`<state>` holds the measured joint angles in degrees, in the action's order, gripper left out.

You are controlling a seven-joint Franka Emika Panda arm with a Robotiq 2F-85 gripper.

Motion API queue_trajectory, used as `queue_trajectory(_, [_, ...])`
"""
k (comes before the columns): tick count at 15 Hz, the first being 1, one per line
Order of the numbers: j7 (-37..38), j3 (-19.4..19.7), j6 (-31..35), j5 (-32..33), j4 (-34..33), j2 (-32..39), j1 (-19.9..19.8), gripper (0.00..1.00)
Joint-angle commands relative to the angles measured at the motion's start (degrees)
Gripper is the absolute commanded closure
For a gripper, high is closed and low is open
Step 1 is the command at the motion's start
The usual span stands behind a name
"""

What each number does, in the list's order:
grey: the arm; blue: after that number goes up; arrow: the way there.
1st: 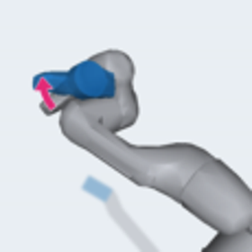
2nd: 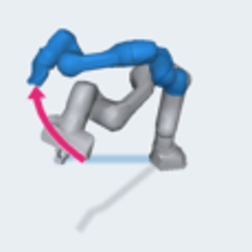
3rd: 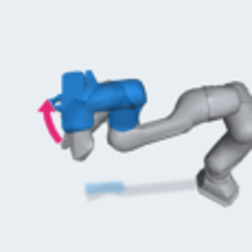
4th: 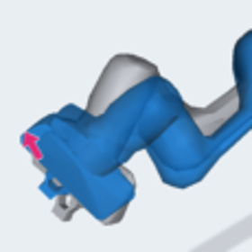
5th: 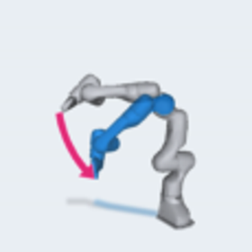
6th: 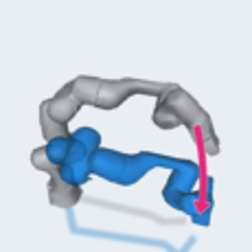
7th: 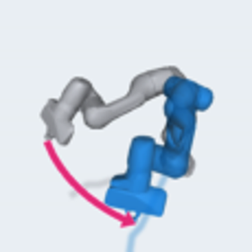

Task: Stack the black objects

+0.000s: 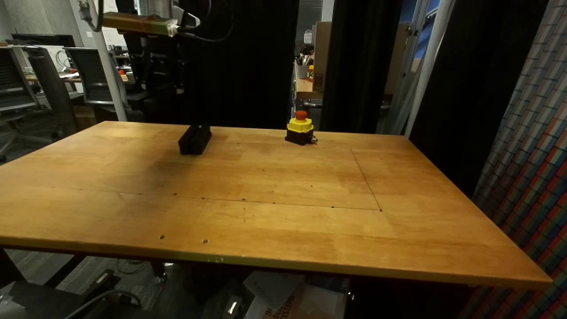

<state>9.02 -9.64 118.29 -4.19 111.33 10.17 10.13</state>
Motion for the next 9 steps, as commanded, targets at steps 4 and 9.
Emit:
queue_trajectory(4, [-11.3, -0.4, -6.2, 1.4, -16.6, 13.9, 0.4, 0.55])
queue_trajectory(9, [-16.2, -0.2, -9.3, 3.3, -24.9, 20.8, 1.0, 0.55])
